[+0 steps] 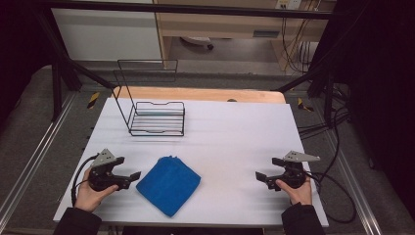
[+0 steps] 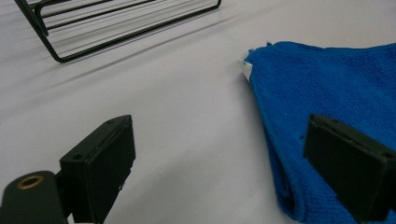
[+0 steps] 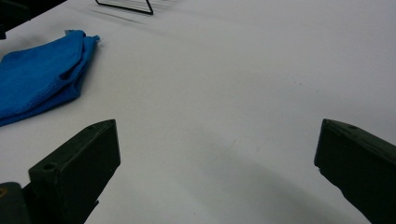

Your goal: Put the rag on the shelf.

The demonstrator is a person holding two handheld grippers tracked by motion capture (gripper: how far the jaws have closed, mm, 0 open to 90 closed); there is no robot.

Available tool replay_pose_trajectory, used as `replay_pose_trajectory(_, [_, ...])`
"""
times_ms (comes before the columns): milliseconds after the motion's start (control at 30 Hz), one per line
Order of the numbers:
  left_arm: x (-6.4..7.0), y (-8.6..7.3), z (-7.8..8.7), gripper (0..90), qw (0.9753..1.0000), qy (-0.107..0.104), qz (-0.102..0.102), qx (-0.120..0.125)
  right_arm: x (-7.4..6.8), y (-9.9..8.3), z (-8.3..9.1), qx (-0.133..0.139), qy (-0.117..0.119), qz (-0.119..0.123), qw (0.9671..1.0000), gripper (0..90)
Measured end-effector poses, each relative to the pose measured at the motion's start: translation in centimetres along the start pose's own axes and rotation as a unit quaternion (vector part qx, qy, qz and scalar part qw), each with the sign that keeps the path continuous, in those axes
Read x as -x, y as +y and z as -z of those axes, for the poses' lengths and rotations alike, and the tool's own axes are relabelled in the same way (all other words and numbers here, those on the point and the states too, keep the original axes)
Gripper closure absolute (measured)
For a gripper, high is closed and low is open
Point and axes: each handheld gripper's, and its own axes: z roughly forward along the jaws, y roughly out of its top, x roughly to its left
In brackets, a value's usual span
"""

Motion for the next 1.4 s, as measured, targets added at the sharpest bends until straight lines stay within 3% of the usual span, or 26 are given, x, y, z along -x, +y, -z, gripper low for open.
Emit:
replay_pose_trajectory(333, [0.9, 0.2, -0.2, 15.0, 0.9999, -0.004, -0.006, -0.008, -0.2, 0.0, -0.2, -0.003, -0.005, -0.007, 1.0000, 0.9])
replay_pose_trajectory(667, [2.2, 0.2, -0.7, 32.3, 0.9990, -0.021, -0.008, -0.039, -1.8, 0.6, -1.5, -0.018, 0.003, 0.003, 0.9998, 1.5])
replay_pose_trajectory(833, [2.8, 0.0, -0.6, 46.9, 0.9977, -0.029, -0.003, -0.061, -3.5, 1.2, -2.8, -0.027, 0.010, 0.011, 0.9995, 3.1])
replay_pose_trajectory(967, [3.0, -0.5, -0.7, 56.4, 0.9961, -0.022, 0.010, -0.085, -4.8, 1.7, -4.1, -0.035, 0.014, 0.023, 0.9990, 4.7])
replay_pose_trajectory(1067, [3.0, -0.6, -0.6, 62.3, 0.9958, -0.021, 0.013, -0.087, -6.0, 2.3, -5.2, -0.039, 0.017, 0.030, 0.9987, 5.1])
replay_pose_trajectory(1133, [3.1, -0.6, -0.6, 63.8, 0.9957, -0.022, 0.017, -0.088, -6.4, 2.5, -5.6, -0.037, 0.018, 0.035, 0.9985, 5.2])
replay_pose_trajectory(1400, [3.3, -0.9, -1.1, 70.7, 0.9945, -0.025, 0.019, -0.100, -10.3, 4.2, -8.9, -0.046, 0.032, 0.034, 0.9978, 7.3])
